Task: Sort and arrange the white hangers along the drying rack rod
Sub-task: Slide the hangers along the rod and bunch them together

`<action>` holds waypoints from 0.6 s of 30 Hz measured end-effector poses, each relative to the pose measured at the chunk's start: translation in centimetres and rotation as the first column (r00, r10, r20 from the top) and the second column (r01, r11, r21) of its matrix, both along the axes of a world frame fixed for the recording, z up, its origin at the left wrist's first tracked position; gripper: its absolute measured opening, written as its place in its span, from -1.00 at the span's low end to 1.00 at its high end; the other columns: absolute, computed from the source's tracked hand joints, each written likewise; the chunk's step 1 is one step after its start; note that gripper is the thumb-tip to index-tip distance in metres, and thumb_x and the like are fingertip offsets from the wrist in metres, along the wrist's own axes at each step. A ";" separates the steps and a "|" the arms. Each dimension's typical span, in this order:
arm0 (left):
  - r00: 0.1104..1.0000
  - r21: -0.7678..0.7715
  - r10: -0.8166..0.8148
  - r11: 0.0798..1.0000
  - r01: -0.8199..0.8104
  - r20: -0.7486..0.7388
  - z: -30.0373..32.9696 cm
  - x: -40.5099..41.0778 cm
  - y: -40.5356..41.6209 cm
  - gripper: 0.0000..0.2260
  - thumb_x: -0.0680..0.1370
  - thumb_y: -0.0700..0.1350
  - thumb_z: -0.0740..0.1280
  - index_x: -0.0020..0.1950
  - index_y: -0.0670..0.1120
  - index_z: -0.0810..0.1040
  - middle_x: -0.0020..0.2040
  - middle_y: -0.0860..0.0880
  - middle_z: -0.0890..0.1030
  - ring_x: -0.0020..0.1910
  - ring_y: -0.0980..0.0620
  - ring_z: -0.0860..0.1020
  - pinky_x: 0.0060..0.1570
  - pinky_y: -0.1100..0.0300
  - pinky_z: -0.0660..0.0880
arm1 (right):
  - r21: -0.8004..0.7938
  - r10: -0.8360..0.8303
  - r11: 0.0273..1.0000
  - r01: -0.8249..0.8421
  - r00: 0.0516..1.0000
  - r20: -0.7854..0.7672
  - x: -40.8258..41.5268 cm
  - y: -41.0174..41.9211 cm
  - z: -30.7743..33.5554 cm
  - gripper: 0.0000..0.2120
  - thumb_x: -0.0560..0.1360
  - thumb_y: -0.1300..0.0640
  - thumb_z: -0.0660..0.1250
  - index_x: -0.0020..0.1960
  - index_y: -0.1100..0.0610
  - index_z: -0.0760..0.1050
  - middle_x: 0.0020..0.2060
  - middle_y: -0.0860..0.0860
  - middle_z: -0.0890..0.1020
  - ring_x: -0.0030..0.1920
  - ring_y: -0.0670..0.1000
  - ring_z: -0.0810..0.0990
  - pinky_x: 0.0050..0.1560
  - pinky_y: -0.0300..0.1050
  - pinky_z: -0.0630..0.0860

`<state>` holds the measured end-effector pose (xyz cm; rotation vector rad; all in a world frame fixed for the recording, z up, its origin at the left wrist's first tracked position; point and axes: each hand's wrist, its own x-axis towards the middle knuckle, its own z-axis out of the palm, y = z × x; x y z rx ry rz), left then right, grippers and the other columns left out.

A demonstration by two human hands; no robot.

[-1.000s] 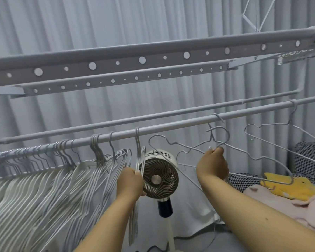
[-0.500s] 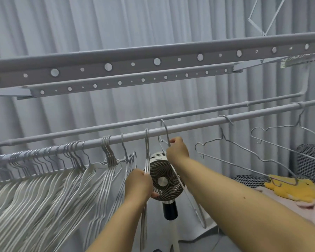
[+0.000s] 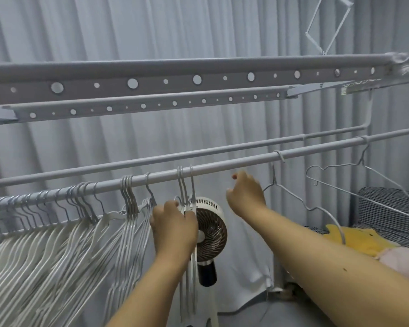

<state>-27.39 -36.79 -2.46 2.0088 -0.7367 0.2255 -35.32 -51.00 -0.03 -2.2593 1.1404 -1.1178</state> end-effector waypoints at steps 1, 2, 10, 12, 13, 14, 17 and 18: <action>0.999 -0.030 -0.022 0.999 0.023 0.039 0.4 -0.4 -0.2 -0.64 0.57 -0.09 0.23 0.37 -0.11 0.41 0.36 -0.14 0.35 0.36 -0.12 0.32 0.28 0.04 0.33 | -0.068 -0.112 0.992 0.111 0.993 -0.019 -1.3 -0.8 0.4 -0.60 0.52 0.11 0.24 0.32 0.19 0.36 0.26 0.12 0.47 0.28 0.17 0.41 0.26 0.02 0.37; 0.996 -0.057 -0.057 0.996 0.061 0.072 0.8 -0.9 -0.4 -0.65 0.57 -0.09 0.24 0.36 -0.10 0.42 0.34 -0.12 0.36 0.34 -0.10 0.34 0.29 0.07 0.32 | -0.114 -0.225 0.969 0.217 0.973 -0.058 -2.5 -1.7 0.7 -0.60 0.50 0.09 0.24 0.30 0.21 0.36 0.25 0.14 0.47 0.27 0.18 0.42 0.26 0.04 0.36; 0.909 -0.088 -0.412 0.910 0.406 -0.067 0.8 -4.6 -5.5 -0.67 0.58 -0.15 0.21 0.35 -0.11 0.45 0.27 -0.06 0.49 0.11 0.04 0.48 0.02 0.20 0.39 | 0.171 -0.307 0.893 0.417 0.840 -0.448 -7.7 -6.3 -0.3 -0.55 0.52 0.06 0.16 0.37 0.19 0.26 0.28 0.14 0.48 0.25 0.17 0.48 0.04 -0.04 0.37; 0.862 -0.080 -0.474 0.880 0.467 -0.180 0.2 -5.2 -7.2 -0.66 0.57 -0.13 0.22 0.35 -0.10 0.44 0.25 -0.07 0.52 0.13 -0.03 0.54 0.10 0.11 0.48 | 0.283 -0.192 0.895 0.344 0.871 -0.451 -7.9 -6.5 -1.1 -0.54 0.52 0.16 0.13 0.40 0.24 0.24 0.24 0.17 0.52 0.07 0.13 0.61 -0.10 -0.15 0.44; 0.832 -0.079 -0.498 0.865 0.495 -0.242 -0.1 -5.4 -8.0 -0.64 0.57 -0.11 0.23 0.37 -0.10 0.42 0.26 -0.07 0.52 0.14 -0.06 0.55 0.17 0.03 0.50 | 0.350 -0.130 0.888 0.299 0.892 -0.433 -7.8 -6.5 -1.4 -0.55 0.53 0.21 0.12 0.39 0.29 0.26 0.19 0.20 0.56 -0.12 0.08 0.67 -0.20 -0.23 0.48; 0.802 -0.070 -0.517 0.850 0.522 -0.298 -0.5 -5.8 -8.6 -0.61 0.57 -0.09 0.24 0.40 -0.10 0.39 0.27 -0.07 0.51 0.17 -0.08 0.54 0.22 -0.03 0.49 | 0.414 -0.070 0.876 0.248 0.914 -0.400 -7.6 -6.5 -1.7 -0.58 0.53 0.24 0.11 0.37 0.33 0.30 0.11 0.23 0.60 -0.30 0.05 0.66 -0.29 -0.26 0.50; 0.713 -0.067 -0.554 0.807 0.587 -0.429 -1.8 -6.9 -10.3 -0.52 0.57 -0.04 0.29 0.46 -0.11 0.32 0.30 -0.09 0.49 0.21 -0.07 0.52 0.22 0.02 0.46 | 0.568 0.031 0.819 0.077 0.984 -0.178 -6.8 -6.0 -2.4 -0.71 0.59 0.16 0.13 0.20 0.31 0.44 -0.16 0.20 0.59 -0.30 0.11 0.56 -0.18 -0.08 0.53; 0.693 -0.065 -0.559 0.797 0.601 -0.455 -2.3 -7.3 -10.7 -0.54 0.56 -0.03 0.29 0.43 -0.10 0.34 0.27 -0.11 0.52 0.17 -0.08 0.53 0.13 0.07 0.48 | 0.577 0.042 0.816 0.028 0.993 -0.107 -6.6 -5.8 -2.6 -0.71 0.60 0.11 0.13 0.16 0.29 0.45 -0.19 0.19 0.57 -0.26 0.13 0.55 -0.16 -0.06 0.50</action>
